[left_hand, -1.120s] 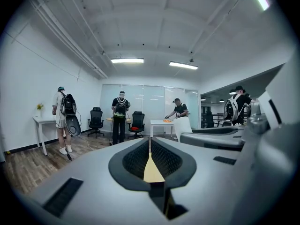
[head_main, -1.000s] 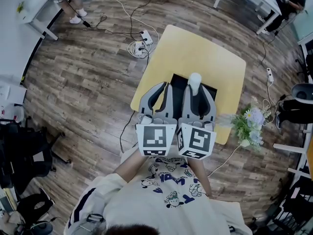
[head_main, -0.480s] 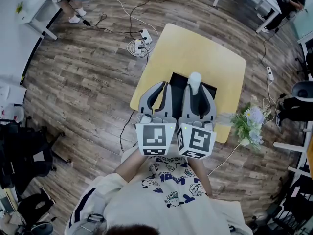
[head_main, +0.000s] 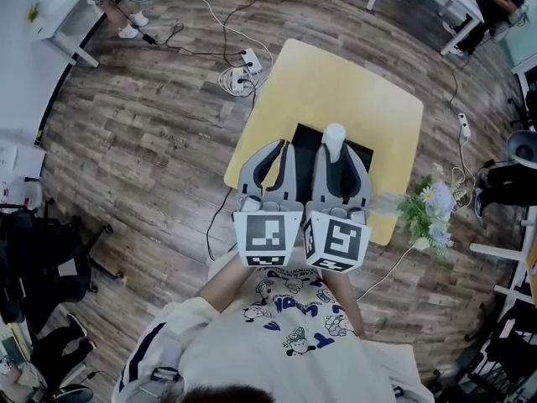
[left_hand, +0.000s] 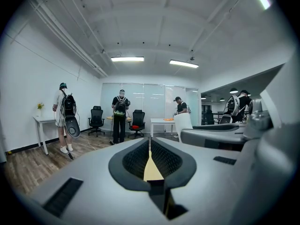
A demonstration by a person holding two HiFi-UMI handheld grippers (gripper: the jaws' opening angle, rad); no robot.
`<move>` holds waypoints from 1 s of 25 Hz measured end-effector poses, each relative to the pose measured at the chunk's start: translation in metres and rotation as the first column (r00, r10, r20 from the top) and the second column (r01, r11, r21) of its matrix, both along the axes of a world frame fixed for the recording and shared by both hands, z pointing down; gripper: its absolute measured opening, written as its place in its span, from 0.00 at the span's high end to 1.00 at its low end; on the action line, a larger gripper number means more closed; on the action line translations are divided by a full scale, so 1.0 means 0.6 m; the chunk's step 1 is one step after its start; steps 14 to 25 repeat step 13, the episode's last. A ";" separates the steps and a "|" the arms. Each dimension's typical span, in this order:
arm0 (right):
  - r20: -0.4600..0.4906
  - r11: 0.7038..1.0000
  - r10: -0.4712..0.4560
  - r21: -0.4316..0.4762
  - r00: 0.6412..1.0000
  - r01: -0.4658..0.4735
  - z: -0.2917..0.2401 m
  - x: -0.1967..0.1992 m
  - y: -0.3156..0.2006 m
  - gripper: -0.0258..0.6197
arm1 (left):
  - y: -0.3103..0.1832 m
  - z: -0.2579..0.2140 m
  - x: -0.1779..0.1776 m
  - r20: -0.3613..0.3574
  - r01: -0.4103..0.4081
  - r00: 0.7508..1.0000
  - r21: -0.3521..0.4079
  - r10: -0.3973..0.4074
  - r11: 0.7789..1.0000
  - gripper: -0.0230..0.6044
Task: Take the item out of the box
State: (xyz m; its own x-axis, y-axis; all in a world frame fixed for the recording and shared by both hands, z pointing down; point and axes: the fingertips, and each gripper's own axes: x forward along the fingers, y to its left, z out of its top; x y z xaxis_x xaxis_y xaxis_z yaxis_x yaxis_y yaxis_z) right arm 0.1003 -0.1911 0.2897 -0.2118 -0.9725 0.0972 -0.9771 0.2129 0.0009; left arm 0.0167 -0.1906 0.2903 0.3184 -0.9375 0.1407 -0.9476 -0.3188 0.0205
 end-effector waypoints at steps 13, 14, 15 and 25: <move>-0.003 1.000 0.005 0.007 1.000 -0.005 -0.002 -0.003 -0.003 0.74 | -0.004 0.002 -0.003 -0.003 -0.006 1.000 -0.003 0.006 1.000 0.92; -0.003 1.000 0.005 0.007 1.000 -0.005 -0.002 -0.003 -0.003 0.74 | -0.004 0.002 -0.003 -0.003 -0.006 1.000 -0.003 0.006 1.000 0.92; -0.003 1.000 0.005 0.007 1.000 -0.005 -0.002 -0.003 -0.003 0.74 | -0.004 0.002 -0.003 -0.003 -0.006 1.000 -0.003 0.006 1.000 0.92; -0.003 1.000 0.005 0.007 1.000 -0.005 -0.002 -0.003 -0.003 0.74 | -0.004 0.002 -0.003 -0.003 -0.006 1.000 -0.003 0.006 1.000 0.92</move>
